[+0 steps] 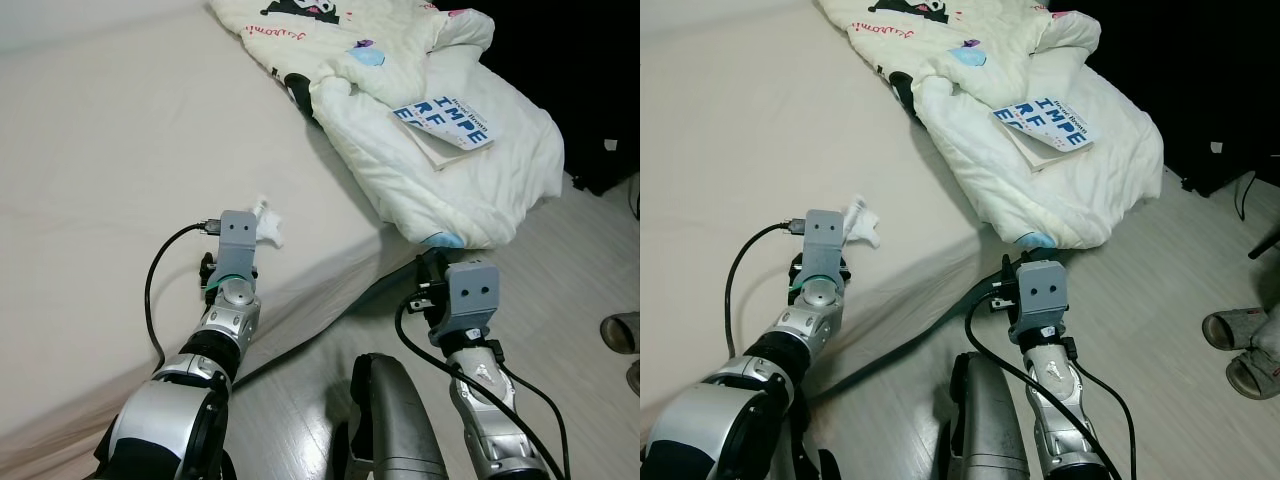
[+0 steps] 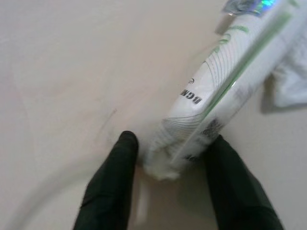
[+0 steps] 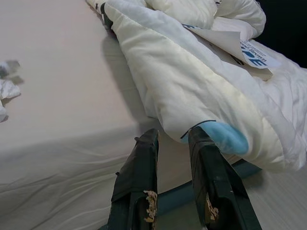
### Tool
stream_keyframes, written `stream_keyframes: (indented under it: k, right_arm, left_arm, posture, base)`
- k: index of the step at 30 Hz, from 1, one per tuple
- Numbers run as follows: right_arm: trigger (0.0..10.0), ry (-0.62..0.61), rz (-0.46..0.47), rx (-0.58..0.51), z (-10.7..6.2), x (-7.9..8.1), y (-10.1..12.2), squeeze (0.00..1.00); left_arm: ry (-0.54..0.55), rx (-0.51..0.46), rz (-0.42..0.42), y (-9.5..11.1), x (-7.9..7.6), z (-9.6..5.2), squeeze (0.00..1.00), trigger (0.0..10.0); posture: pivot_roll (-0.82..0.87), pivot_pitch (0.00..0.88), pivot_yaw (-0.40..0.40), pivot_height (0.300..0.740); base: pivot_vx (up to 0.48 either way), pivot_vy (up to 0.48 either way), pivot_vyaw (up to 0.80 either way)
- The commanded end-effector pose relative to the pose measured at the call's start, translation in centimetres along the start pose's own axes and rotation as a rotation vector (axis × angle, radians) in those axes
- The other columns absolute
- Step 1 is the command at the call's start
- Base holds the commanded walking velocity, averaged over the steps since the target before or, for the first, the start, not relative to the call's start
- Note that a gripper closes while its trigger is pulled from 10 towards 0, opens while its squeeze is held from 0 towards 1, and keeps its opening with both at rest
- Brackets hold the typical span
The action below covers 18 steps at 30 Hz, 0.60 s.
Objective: Clean up the room
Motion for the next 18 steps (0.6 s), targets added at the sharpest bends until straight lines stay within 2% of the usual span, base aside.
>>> stream_keyframes:
  k: [1,6,11,14,18]
  right_arm:
    - [10.0,-0.007,0.009,0.018,-0.3,-0.1,-0.3,0.00]
    - [10.0,-0.009,0.008,0.018,-0.2,-0.1,-0.3,0.00]
    - [10.0,-0.010,0.007,0.017,0.1,-0.2,-0.3,0.00]
    - [10.0,-0.010,0.007,0.016,0.1,-0.2,-0.3,0.00]
    - [10.0,-0.019,0.004,0.016,0.0,-0.5,-0.3,0.00]
  left_arm:
    - [0.020,0.041,0.000,-1.4,0.7,0.0,0.00,0.0]
    - [-0.025,-0.039,-0.014,0.1,0.2,0.0,0.00,0.0]
    - [-0.147,-0.086,-0.051,0.8,-1.8,-0.7,0.00,0.0]
    - [-0.165,-0.093,-0.052,0.9,-2.1,-0.8,0.00,0.0]
    - [-0.206,-0.145,-0.059,2.1,-2.5,-1.0,0.00,0.0]
  posture:
    - [-0.12,0.247,0.011,0.560]
    - [-0.11,0.243,0.009,0.560]
    - [-0.11,0.232,0.011,0.560]
    - [-0.11,0.232,0.011,0.560]
    - [-0.11,0.232,0.011,0.560]
  base:
    - [0.000,0.000,0.00]
    - [0.000,0.000,0.00]
    - [0.000,0.000,0.00]
    - [0.000,0.000,0.00]
    - [0.000,0.000,0.00]
Point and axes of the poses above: a point about 5 cm out from each wrist's last joint towards the gripper, its own z axis pointing out of the wrist towards the gripper, its own y axis along the axis of the wrist's last joint, x = y × z, the point moved 3 cm from there along z, pointing out of the wrist towards the gripper, and after that the axes turned 12 degrees about -z, right-handed, at the moved point
